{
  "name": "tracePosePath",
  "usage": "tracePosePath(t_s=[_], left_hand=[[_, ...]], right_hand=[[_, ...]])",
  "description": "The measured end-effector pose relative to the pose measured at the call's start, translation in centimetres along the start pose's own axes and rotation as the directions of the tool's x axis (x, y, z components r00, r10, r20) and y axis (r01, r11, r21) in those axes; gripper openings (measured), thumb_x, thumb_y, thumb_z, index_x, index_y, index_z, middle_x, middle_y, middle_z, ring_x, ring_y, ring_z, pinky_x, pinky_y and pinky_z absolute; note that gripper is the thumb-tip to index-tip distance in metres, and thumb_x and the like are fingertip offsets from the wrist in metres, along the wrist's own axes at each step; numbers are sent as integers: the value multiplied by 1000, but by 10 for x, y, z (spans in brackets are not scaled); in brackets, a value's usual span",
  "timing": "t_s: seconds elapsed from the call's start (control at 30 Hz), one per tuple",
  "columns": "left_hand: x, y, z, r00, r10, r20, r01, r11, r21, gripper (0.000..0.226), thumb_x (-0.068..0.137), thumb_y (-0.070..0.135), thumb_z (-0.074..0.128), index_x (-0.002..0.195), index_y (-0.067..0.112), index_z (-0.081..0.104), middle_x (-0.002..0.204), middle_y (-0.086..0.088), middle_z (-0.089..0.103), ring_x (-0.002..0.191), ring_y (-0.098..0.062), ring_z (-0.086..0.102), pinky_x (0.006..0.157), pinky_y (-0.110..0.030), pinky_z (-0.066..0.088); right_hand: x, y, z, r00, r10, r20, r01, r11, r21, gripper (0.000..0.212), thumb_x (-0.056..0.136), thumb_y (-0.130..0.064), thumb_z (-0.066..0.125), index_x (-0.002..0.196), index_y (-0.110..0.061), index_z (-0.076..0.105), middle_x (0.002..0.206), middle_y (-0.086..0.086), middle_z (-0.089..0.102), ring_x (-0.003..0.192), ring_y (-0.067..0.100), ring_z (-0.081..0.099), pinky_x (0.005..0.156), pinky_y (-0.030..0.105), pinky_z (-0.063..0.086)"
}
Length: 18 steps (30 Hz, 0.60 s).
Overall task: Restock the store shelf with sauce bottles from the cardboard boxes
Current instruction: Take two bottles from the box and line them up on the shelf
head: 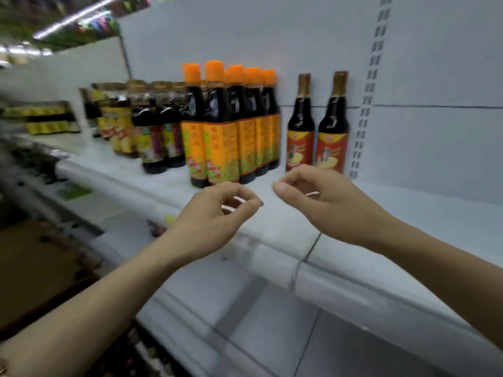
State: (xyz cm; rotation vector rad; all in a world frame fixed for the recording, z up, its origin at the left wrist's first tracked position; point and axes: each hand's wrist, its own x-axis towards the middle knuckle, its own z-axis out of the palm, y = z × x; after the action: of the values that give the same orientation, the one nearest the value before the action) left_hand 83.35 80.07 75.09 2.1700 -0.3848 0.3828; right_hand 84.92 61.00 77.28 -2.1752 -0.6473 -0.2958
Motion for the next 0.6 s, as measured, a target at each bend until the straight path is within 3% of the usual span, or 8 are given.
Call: tracePosePath(t_s=[0.13, 0.23, 0.3, 0.37, 0.4, 0.43, 0.53, 0.6], left_hand=[[-74, -19, -43, 991, -124, -46, 130, 981, 146, 13, 92, 30, 60, 94, 22, 69, 89, 13, 71, 85, 1, 65, 73, -13, 48], [-127, -34, -84, 967, -226, -115, 247, 943, 222, 25, 91, 46, 51, 98, 30, 68, 92, 21, 69, 88, 7, 62, 78, -15, 45], [-155, -40, -109, 947, -264, -181, 302, 926, 226, 31, 88, 52, 46, 98, 32, 68, 93, 25, 68, 87, 9, 62, 76, -13, 45], [-177, -44, -131, 928, -279, -248, 335, 916, 221, 30, 87, 51, 45, 97, 34, 67, 94, 27, 67, 88, 9, 61, 75, -10, 44], [-186, -48, -141, 918, -289, -271, 352, 909, 224, 30, 87, 52, 45, 98, 35, 67, 95, 28, 67, 91, 9, 61, 77, -9, 44], [-198, -53, -153, 906, -307, -290, 377, 898, 227, 31, 86, 53, 44, 101, 36, 66, 97, 28, 67, 94, 10, 61, 79, -9, 45], [-233, -75, -188, 888, -396, -234, 451, 850, 271, 38, 85, 59, 41, 112, 40, 60, 106, 29, 63, 101, 14, 55, 83, -6, 43], [-256, -92, -217, 878, -441, -187, 479, 821, 312, 41, 84, 60, 41, 117, 42, 56, 113, 32, 57, 106, 18, 49, 83, 0, 38]], right_hand=[[-1, -45, 32, 959, -70, 274, 81, 996, -26, 47, 84, -63, 43, 103, -26, 64, 99, -12, 66, 92, 4, 61, 86, 29, 50], [-5, -82, 67, 888, -132, 441, 145, 989, 3, 72, 87, -63, 23, 119, -9, 58, 113, 8, 64, 97, 15, 59, 83, 19, 41], [-8, -104, 96, 842, -185, 507, 179, 982, 61, 77, 87, -62, 17, 123, -7, 55, 111, 7, 62, 93, 8, 58, 84, 14, 44], [-9, -123, 124, 799, -236, 553, 216, 971, 103, 87, 79, -65, 14, 127, -4, 53, 125, 12, 58, 110, 18, 55, 102, 33, 41], [-9, -131, 138, 778, -252, 576, 229, 967, 114, 89, 78, -66, 14, 128, -1, 50, 130, 17, 54, 116, 26, 52, 103, 39, 38], [-7, -141, 156, 754, -264, 602, 235, 964, 129, 88, 80, -65, 14, 130, 0, 48, 133, 18, 51, 118, 28, 50, 102, 37, 38], [-3, -171, 208, 698, -244, 673, 189, 970, 155, 76, 88, -62, 13, 135, -16, 51, 141, -3, 49, 127, 11, 46, 98, 18, 36], [0, -192, 243, 689, -248, 681, 189, 969, 162, 74, 84, -66, 12, 138, -29, 47, 144, -13, 45, 132, 3, 40, 106, 21, 28]])
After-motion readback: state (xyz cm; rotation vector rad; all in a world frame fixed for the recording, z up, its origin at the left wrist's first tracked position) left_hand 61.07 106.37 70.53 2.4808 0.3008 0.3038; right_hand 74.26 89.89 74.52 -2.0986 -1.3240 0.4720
